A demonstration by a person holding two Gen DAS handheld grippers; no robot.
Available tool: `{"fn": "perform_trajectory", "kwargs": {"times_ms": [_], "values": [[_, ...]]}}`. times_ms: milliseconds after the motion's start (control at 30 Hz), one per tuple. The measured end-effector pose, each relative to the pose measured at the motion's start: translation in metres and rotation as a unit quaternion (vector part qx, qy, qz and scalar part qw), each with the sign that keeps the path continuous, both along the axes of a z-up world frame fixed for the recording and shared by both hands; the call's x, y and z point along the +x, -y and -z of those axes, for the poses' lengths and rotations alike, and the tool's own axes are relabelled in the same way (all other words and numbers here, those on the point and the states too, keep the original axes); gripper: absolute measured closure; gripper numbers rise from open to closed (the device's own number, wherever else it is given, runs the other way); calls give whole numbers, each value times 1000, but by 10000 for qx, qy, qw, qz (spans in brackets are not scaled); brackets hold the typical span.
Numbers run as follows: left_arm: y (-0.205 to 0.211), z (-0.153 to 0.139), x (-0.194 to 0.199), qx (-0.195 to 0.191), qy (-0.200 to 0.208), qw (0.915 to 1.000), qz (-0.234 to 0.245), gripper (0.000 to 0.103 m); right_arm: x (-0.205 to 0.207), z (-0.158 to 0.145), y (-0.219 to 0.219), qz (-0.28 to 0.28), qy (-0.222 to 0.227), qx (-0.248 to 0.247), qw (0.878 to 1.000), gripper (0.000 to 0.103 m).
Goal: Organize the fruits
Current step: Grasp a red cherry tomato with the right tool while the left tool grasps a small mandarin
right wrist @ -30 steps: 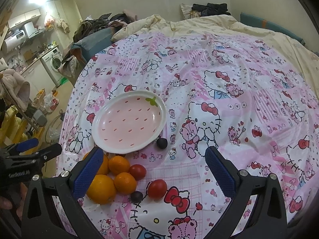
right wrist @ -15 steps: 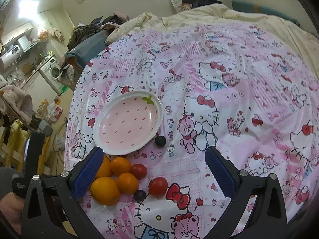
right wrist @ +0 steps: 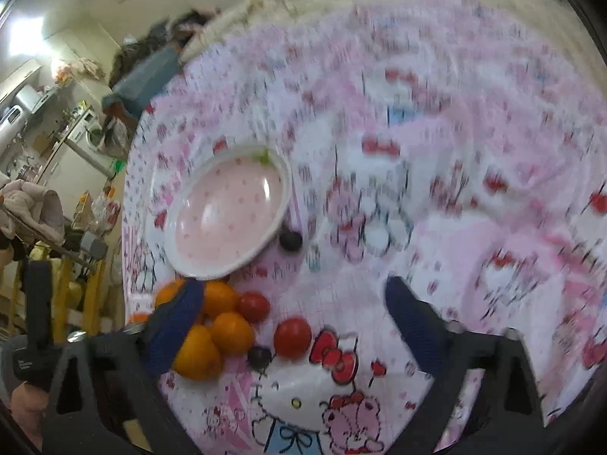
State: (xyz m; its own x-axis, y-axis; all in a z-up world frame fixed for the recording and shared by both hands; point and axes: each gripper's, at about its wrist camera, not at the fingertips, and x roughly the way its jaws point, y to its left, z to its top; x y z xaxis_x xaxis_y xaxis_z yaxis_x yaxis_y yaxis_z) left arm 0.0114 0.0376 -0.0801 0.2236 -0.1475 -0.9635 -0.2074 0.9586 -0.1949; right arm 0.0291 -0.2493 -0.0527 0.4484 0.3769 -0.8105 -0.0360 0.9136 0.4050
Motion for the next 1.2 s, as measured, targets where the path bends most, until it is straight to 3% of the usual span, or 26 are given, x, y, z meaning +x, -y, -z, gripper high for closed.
{"fn": "perform_trajectory", "kwargs": {"times_ms": [133,300,400,567,733,867,1000,1200], "values": [[-1,-11,3,4,212,9998,67,67,5,36,-7,-218,-797,207,9964,42],[4,-14,3,-120,294,9995,32,67,3,59,-31,-643,-1099,89,9918,54],[5,-15,2,-68,350,9994,27,67,6,70,-35,-659,-1208,-30,9905,69],[1,-23,1,-48,483,9988,-12,67,4,58,-33,-688,-1101,-41,9915,70],[-2,-35,-6,-12,673,9977,18,67,3,21,-19,-524,-819,27,9953,70],[2,-46,4,-151,560,9982,163,67,6,-3,-16,-563,-661,79,9962,70],[10,-73,24,460,850,9941,491,67,22,-18,-23,-767,-490,145,9957,70],[9,-95,66,553,1084,9904,650,67,53,-29,-32,-876,-328,220,9954,70]]}}
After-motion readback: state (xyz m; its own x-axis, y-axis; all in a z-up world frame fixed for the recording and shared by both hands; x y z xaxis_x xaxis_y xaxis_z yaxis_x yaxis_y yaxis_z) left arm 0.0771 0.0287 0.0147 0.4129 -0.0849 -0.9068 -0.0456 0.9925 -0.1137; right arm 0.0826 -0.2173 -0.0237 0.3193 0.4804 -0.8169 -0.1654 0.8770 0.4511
